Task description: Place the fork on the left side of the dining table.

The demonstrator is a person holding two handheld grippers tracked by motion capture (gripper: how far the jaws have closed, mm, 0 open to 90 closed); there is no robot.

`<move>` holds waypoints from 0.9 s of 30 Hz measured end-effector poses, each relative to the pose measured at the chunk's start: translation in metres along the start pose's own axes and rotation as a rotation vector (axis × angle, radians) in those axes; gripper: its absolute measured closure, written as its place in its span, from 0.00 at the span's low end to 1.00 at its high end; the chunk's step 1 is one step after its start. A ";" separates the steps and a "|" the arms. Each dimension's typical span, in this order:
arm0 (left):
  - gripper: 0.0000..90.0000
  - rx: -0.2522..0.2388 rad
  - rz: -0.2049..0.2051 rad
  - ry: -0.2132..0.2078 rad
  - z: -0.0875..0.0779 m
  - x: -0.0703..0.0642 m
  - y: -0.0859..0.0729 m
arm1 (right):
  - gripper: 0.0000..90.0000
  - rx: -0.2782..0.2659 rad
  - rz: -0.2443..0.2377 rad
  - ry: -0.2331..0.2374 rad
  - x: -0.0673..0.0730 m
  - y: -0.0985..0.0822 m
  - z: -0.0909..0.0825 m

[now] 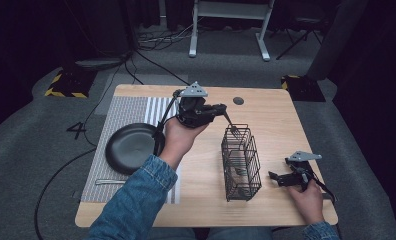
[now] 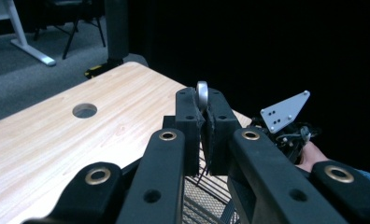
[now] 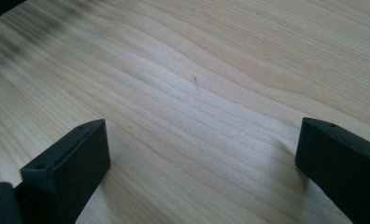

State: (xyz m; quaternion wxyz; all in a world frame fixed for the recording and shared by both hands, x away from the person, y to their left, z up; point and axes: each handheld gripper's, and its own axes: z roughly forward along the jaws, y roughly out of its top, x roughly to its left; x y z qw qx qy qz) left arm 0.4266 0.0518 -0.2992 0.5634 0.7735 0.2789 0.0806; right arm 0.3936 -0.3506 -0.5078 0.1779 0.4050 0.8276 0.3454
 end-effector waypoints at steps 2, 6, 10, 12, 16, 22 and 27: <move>0.96 -0.008 0.001 0.004 -0.005 0.000 0.003 | 0.03 -0.001 -0.002 0.001 0.000 0.000 0.000; 0.96 -0.022 0.006 0.015 -0.015 0.001 0.008 | 0.03 -0.001 -0.003 0.001 0.000 0.000 0.000; 0.96 -0.046 0.005 0.037 -0.027 0.006 0.014 | 0.03 -0.001 -0.003 0.002 0.000 0.000 0.000; 0.96 -0.058 0.001 0.047 -0.033 0.009 0.016 | 0.03 -0.001 -0.003 0.002 0.000 0.000 0.000; 0.96 -0.073 -0.006 0.069 -0.044 0.014 0.021 | 0.03 -0.001 -0.003 0.001 0.000 0.000 0.000; 0.96 -0.087 0.003 0.106 -0.058 0.019 0.027 | 0.03 -0.001 -0.003 0.002 0.000 0.000 0.000; 0.96 -0.101 -0.003 0.143 -0.072 0.028 0.032 | 0.03 -0.001 -0.003 0.002 0.000 0.000 0.000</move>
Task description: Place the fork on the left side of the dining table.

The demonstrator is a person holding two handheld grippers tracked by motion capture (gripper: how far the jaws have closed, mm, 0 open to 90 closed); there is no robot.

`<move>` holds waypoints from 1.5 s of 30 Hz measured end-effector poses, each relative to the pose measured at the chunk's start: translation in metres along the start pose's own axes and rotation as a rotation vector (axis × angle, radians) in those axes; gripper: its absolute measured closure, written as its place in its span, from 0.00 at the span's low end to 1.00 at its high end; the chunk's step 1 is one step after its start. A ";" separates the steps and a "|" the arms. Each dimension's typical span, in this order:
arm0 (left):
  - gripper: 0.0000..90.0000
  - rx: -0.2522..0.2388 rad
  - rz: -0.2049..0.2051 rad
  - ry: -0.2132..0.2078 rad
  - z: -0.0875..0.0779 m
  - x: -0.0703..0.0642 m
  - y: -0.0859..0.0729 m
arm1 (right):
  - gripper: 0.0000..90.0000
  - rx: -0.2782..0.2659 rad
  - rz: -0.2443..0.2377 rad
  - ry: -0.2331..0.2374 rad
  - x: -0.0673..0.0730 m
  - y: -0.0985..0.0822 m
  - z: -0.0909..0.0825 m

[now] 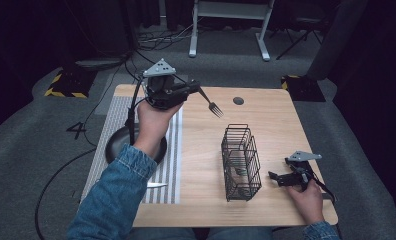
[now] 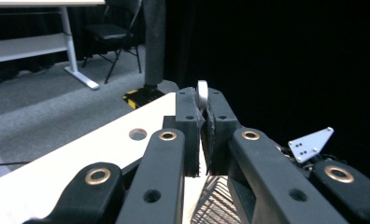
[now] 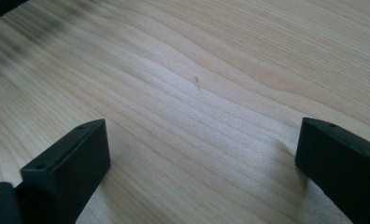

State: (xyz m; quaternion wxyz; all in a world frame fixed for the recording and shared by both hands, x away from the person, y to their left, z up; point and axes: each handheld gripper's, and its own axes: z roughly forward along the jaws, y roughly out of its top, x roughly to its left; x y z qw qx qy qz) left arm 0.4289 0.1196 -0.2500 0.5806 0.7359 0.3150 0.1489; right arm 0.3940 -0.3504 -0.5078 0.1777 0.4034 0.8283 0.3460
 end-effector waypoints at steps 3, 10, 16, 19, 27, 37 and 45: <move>0.96 -0.008 -0.002 0.018 -0.004 0.004 0.002 | 0.03 -0.001 0.000 0.000 0.000 0.000 0.000; 0.96 -0.028 -0.018 0.098 -0.020 0.026 0.003 | 0.03 -0.001 0.001 0.000 0.000 0.000 0.000; 0.96 -0.057 -0.051 0.147 -0.034 0.045 0.003 | 0.04 -0.001 0.001 0.000 0.000 0.000 0.000; 0.96 -0.062 -0.059 0.171 -0.039 0.054 0.004 | 0.04 -0.001 0.002 0.000 0.000 0.000 0.000; 0.96 -0.063 -0.092 0.218 -0.043 0.075 0.004 | 0.04 0.000 0.003 -0.001 0.001 0.000 0.000; 0.96 -0.039 -0.155 0.288 -0.037 0.106 -0.001 | 0.04 -0.001 0.004 -0.001 0.001 0.000 0.000; 0.96 -0.011 -0.228 0.341 -0.029 0.132 -0.010 | 0.04 -0.001 0.006 -0.001 0.001 0.000 0.000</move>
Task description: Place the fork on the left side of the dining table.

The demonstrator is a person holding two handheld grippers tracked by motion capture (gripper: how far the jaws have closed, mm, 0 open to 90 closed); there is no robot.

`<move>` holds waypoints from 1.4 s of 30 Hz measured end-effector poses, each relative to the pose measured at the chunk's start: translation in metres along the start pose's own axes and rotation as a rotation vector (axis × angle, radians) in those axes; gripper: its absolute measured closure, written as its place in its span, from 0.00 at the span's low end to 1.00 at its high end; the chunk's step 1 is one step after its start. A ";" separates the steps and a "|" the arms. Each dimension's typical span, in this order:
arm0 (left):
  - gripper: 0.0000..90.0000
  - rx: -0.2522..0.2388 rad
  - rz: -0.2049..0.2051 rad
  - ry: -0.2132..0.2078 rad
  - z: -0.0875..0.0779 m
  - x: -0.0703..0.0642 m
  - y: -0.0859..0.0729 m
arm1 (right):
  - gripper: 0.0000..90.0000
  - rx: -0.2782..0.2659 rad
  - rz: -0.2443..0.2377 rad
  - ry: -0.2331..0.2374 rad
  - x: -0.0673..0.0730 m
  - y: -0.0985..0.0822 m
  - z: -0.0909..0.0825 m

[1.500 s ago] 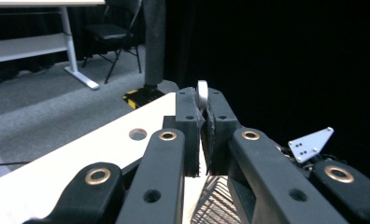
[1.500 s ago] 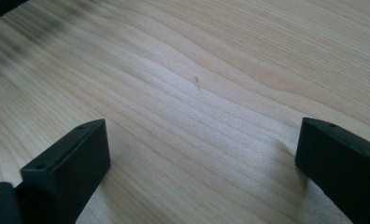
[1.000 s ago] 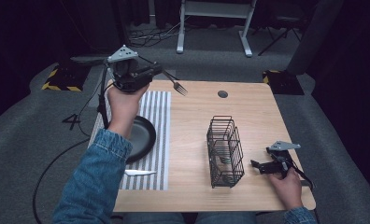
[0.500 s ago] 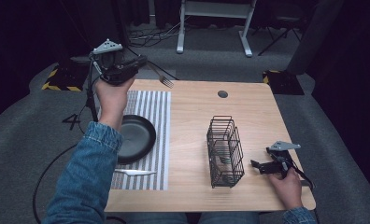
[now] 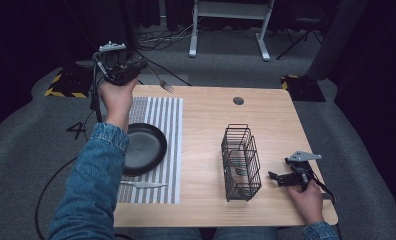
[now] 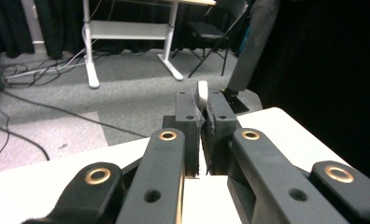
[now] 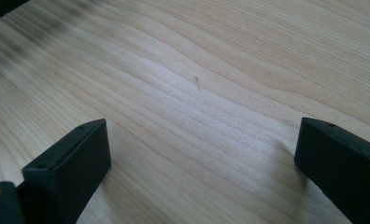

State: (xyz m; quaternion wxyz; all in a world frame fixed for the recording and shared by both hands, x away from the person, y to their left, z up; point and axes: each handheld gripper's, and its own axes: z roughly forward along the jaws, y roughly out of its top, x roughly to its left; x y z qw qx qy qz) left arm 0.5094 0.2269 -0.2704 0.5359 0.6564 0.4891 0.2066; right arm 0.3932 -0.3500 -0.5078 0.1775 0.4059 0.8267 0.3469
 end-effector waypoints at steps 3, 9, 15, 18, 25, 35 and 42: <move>0.96 0.004 -0.045 -0.005 0.005 0.009 -0.003 | 0.04 0.000 0.000 0.000 0.000 0.000 0.000; 0.96 0.015 -0.079 0.014 0.013 0.018 -0.008 | 0.04 0.000 0.000 0.000 0.000 0.000 0.000; 0.96 0.041 -0.102 0.045 0.022 0.029 -0.019 | 0.04 0.000 0.000 0.000 0.000 0.000 0.000; 0.96 0.049 -0.105 0.055 0.024 0.032 -0.023 | 0.04 0.000 0.000 0.000 0.000 0.000 0.000; 0.96 0.079 -0.135 0.083 0.032 0.044 -0.041 | 0.04 0.000 -0.002 0.001 0.000 0.000 0.000; 0.96 0.119 -0.171 0.108 0.041 0.056 -0.062 | 0.04 0.001 -0.002 0.001 0.000 0.000 0.000; 0.96 0.152 -0.178 0.119 0.048 0.058 -0.072 | 0.04 0.000 -0.004 0.001 0.000 0.000 0.000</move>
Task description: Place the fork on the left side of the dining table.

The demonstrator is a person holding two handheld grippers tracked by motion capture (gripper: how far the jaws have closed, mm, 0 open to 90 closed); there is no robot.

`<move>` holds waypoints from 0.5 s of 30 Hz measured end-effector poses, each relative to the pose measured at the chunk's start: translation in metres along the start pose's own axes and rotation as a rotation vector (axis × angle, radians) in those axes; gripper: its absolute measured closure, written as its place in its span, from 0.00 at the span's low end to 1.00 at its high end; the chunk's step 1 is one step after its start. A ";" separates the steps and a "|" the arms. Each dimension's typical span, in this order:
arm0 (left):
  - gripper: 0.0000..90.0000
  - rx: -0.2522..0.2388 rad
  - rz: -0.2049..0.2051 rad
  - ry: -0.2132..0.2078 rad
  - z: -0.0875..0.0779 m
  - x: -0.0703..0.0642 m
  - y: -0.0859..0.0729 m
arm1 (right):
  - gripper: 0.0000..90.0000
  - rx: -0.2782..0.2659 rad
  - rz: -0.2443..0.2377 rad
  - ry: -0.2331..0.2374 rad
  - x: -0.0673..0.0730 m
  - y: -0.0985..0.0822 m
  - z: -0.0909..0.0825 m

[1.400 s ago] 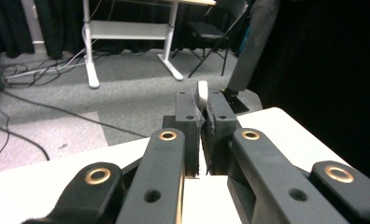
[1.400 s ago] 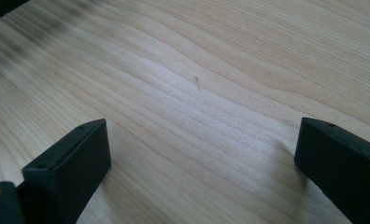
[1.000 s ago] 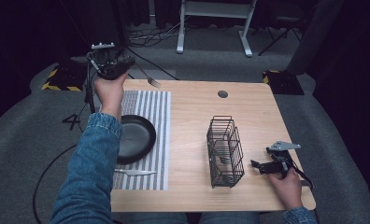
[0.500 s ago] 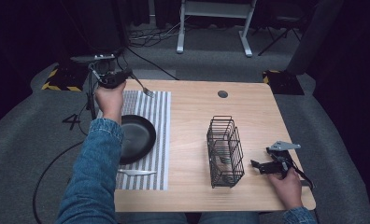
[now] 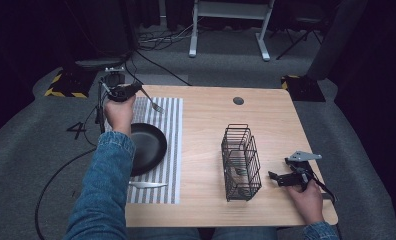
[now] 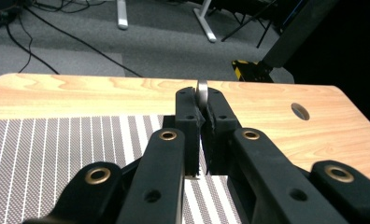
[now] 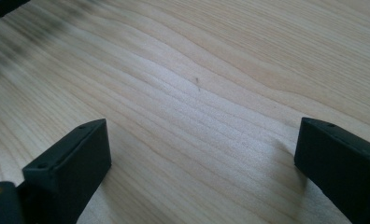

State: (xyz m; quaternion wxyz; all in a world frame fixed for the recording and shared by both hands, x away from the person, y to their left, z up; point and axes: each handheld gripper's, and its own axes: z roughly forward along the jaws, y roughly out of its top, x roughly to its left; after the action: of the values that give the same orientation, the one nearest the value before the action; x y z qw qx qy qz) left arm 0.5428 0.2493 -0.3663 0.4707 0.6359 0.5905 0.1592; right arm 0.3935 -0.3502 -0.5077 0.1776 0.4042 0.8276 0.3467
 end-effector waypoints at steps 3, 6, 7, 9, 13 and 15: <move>0.96 0.013 0.004 0.005 0.003 0.000 -0.003 | 0.04 0.000 0.001 0.000 0.000 0.000 0.000; 0.96 0.022 0.000 0.005 0.006 0.001 -0.006 | 0.04 0.000 0.000 0.000 0.000 0.000 0.000; 0.96 0.024 -0.002 0.006 0.006 0.002 -0.007 | 0.04 0.000 0.000 0.000 0.000 0.000 0.000; 0.96 0.028 -0.006 0.008 0.007 0.002 -0.008 | 0.04 -0.001 0.001 0.000 0.000 0.000 0.000; 0.96 0.036 -0.011 0.009 0.010 0.004 -0.011 | 0.04 0.000 0.000 0.000 0.000 0.000 0.000; 0.96 0.040 -0.013 0.011 0.011 0.004 -0.013 | 0.04 0.000 0.000 0.000 0.000 0.000 0.000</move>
State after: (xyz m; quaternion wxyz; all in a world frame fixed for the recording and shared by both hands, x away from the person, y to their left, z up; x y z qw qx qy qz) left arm 0.5445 0.2468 -0.3833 0.4554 0.6406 0.6003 0.1480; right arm 0.3935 -0.3502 -0.5078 0.1777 0.4042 0.8275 0.3468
